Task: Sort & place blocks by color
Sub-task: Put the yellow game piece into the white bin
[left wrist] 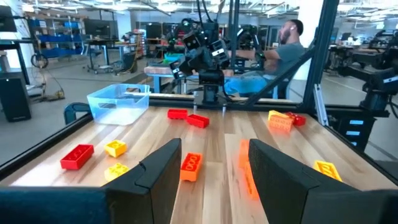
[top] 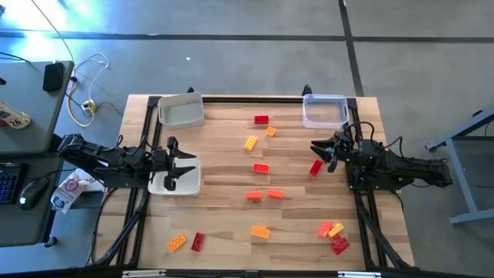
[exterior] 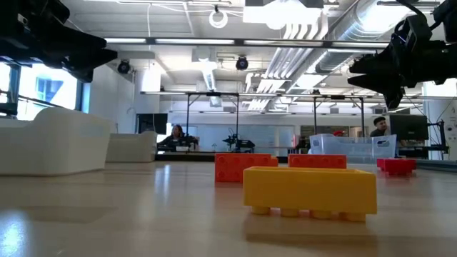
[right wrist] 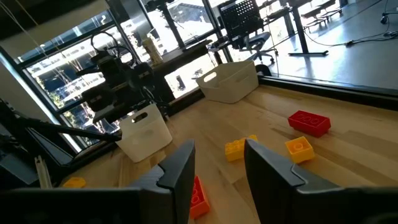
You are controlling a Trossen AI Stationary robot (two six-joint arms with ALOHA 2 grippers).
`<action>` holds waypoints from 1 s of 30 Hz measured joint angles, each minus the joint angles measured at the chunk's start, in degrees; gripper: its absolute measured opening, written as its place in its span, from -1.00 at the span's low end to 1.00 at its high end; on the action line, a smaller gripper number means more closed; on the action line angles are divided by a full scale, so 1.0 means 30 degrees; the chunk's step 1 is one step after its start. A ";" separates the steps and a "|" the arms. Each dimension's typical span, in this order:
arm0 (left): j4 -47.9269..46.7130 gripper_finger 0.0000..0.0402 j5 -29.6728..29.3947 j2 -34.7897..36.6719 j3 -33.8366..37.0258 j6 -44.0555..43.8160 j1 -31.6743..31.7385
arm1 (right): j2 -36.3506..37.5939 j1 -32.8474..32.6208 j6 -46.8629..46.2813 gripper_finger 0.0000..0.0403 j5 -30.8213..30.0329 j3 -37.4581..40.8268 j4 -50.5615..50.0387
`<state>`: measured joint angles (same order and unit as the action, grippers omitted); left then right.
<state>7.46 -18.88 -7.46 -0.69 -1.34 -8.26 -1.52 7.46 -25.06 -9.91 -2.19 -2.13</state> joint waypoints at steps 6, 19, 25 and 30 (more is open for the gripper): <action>-0.0133 0.05 -0.1048 0.0000 0.0000 -0.1341 0.0002 | 0.0000 -0.0001 0.0000 -0.39 0.0006 0.0006 0.0000; -0.0146 0.10 -0.1442 -0.0468 -0.1719 -0.4008 -0.0008 | -0.0007 -0.0002 0.0002 -0.39 0.0007 0.0006 0.0000; -0.2045 0.10 -0.0692 -0.2134 -0.4189 -0.4728 -0.0012 | 0.0000 0.0000 0.0000 -0.39 0.0006 0.0005 0.0000; -0.5563 0.10 0.0133 -0.4111 -0.7240 -0.6456 -0.0012 | -0.0007 -0.0001 0.0001 -0.39 0.0007 0.0006 0.0000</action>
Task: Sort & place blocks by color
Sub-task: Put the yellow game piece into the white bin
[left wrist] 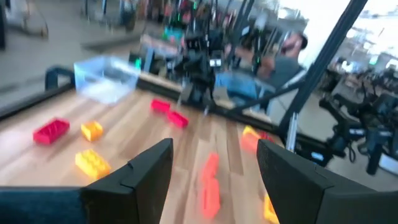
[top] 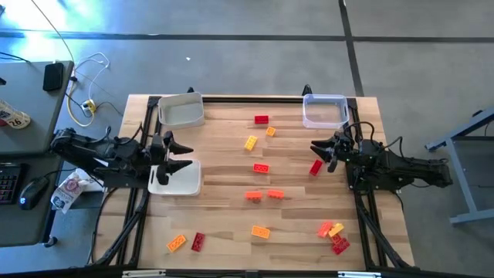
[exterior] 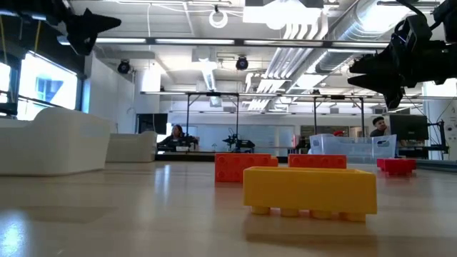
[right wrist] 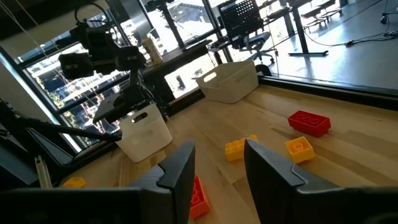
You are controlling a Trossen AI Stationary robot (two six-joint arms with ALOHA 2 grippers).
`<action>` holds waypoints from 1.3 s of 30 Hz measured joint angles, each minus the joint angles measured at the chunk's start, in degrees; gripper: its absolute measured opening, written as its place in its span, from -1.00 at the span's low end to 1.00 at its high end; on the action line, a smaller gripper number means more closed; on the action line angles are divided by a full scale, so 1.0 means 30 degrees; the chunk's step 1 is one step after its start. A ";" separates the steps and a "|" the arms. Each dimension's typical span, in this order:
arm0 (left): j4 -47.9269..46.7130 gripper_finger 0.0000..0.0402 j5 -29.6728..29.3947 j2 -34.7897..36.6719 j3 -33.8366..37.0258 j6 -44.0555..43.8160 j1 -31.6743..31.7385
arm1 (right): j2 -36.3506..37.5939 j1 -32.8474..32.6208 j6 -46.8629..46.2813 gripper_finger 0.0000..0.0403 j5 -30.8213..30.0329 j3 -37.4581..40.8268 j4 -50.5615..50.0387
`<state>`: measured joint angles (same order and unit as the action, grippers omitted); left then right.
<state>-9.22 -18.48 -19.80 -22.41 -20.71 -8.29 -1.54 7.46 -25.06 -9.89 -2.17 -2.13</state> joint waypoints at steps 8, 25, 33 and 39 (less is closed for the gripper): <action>-0.5684 0.10 0.0932 -0.2966 -0.4570 -0.3556 0.0007 | -0.0001 0.0000 -0.0001 -0.39 -0.0001 -0.0007 0.0000; -0.6865 0.10 0.7016 -0.7920 -0.6749 -1.0851 -0.1770 | 0.0006 0.0001 0.0007 -0.39 -0.0002 -0.0001 0.0000; -0.6845 0.10 0.7017 -0.9510 -0.6749 -1.5101 -0.5042 | 0.0002 -0.0004 0.0004 -0.39 -0.0002 -0.0002 0.0000; -0.6830 0.10 0.6974 -1.0603 -0.6749 -1.8504 -0.7601 | 0.0002 -0.0003 0.0002 -0.39 -0.0004 -0.0004 0.0000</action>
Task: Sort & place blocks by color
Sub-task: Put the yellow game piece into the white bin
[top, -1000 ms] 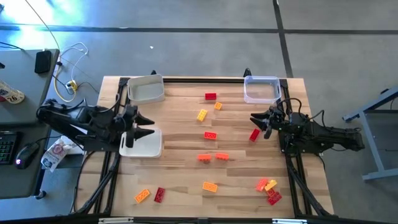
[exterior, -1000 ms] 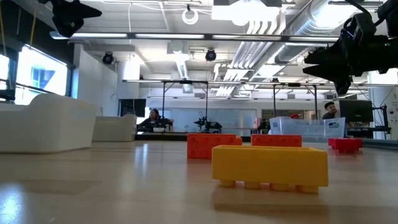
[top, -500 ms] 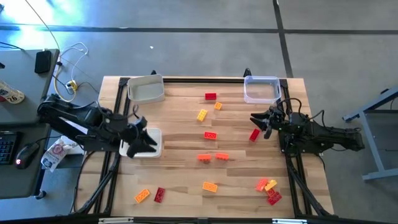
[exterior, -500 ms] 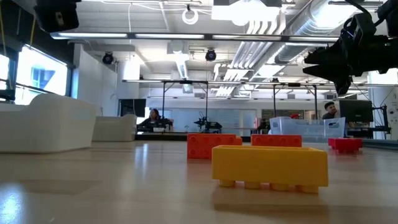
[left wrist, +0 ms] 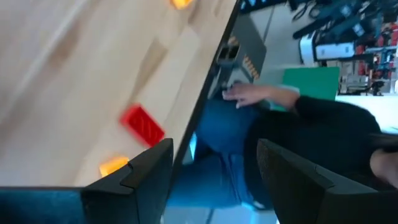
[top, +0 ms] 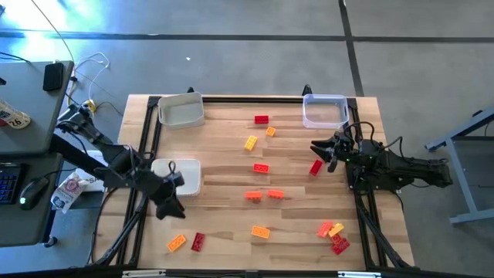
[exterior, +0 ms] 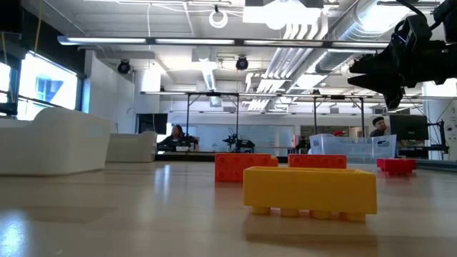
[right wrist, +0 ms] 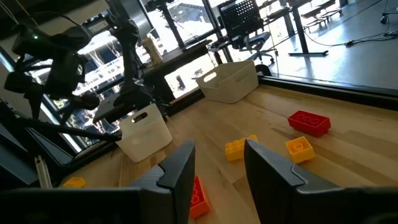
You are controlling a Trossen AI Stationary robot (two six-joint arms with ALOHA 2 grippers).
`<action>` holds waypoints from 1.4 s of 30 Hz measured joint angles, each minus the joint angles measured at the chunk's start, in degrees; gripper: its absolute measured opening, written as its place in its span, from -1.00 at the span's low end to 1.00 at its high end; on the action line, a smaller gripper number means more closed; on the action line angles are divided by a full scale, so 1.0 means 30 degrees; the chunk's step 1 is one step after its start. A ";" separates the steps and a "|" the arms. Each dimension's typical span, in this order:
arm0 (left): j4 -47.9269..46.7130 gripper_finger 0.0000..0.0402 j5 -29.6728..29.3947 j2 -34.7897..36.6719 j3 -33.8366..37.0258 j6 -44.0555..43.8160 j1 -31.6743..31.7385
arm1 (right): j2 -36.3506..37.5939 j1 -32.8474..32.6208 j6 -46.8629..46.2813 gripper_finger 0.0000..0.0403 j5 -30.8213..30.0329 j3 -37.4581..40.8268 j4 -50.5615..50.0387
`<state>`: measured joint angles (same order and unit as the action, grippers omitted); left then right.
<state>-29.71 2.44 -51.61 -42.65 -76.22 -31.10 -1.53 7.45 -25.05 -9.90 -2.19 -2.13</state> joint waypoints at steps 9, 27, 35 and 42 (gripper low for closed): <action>0.1072 0.10 -0.0958 -0.2190 0.0000 -0.3718 -0.3304 | 0.0001 0.0003 0.0001 -0.39 0.0000 0.0004 0.0000; 0.1330 0.10 -0.1412 -0.7172 0.0002 -0.7909 -0.6688 | 0.0000 0.0000 -0.0003 -0.39 0.0000 -0.0004 -0.0007; -0.1025 0.03 -0.0873 -0.7446 -0.1594 -0.8987 -0.6802 | -0.0002 -0.0002 0.0003 -0.39 0.0004 -0.0002 -0.0007; -0.1280 0.01 -0.1448 -0.8911 -0.1916 -0.8630 -0.6795 | -0.0002 -0.0003 0.0004 -0.39 0.0004 0.0003 -0.0014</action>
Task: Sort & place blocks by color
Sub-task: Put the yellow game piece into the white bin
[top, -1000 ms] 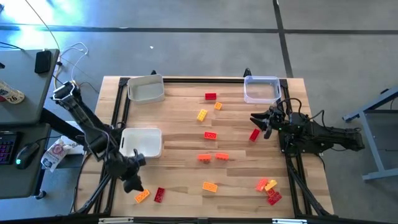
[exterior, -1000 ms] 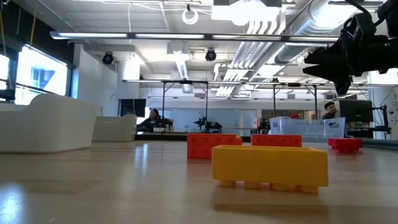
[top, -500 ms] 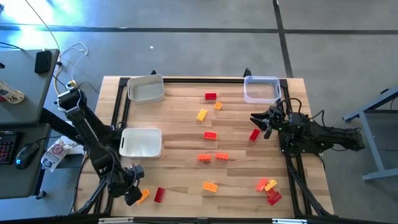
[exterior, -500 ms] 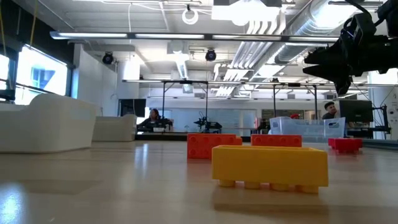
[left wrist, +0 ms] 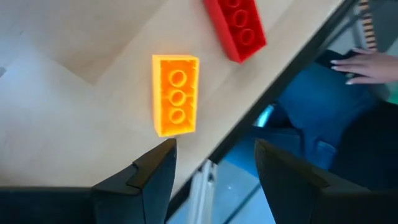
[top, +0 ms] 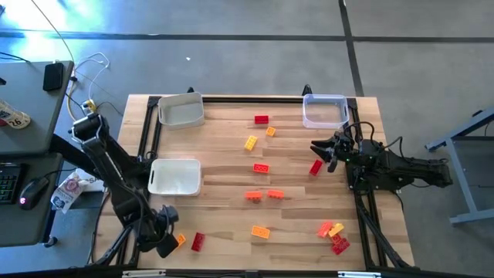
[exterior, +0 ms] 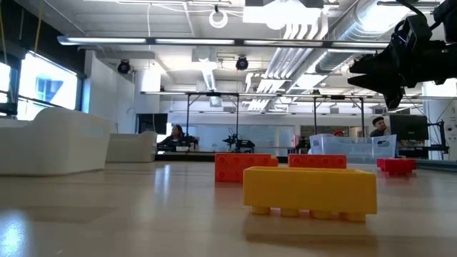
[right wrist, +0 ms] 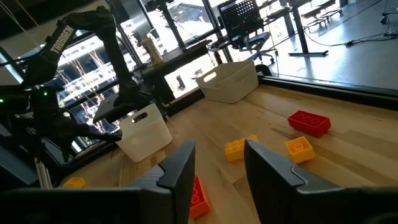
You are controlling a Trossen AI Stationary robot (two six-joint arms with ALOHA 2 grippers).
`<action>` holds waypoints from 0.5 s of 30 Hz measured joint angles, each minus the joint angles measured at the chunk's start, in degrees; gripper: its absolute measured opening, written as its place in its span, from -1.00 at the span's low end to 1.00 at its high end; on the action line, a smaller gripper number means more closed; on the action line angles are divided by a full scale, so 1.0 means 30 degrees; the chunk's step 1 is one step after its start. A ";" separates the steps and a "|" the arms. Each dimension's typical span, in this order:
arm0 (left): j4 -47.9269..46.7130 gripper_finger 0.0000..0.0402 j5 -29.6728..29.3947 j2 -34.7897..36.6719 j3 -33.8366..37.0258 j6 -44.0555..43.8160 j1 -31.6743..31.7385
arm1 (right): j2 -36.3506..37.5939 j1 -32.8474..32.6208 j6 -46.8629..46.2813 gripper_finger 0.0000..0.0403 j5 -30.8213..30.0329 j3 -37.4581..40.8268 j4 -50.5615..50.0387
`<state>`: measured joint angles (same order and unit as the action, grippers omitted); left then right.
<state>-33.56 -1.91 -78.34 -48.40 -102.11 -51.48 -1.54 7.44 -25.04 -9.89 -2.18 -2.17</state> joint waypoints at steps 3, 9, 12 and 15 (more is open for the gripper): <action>0.0144 0.01 -0.0002 -0.0782 0.0007 0.0049 0.0015 | 0.0005 0.0006 0.0001 -0.39 0.0000 0.0000 0.0005; 0.0232 0.01 -0.0072 -0.2032 0.0007 0.0093 0.0029 | 0.0007 0.0007 -0.0007 -0.39 0.0000 0.0001 -0.0001; 0.0353 0.01 -0.0082 -0.2502 0.0007 0.0098 0.0029 | 0.0007 0.0006 0.0000 -0.39 0.0000 -0.0006 0.0000; 0.0632 0.01 -0.0090 -0.2944 0.0007 0.0276 0.0029 | -0.0001 0.0007 -0.0003 -0.39 0.0000 -0.0003 -0.0001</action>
<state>-31.66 -2.18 -87.17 -48.38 -101.28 -51.40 -1.54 7.46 -25.05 -9.89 -2.19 -2.17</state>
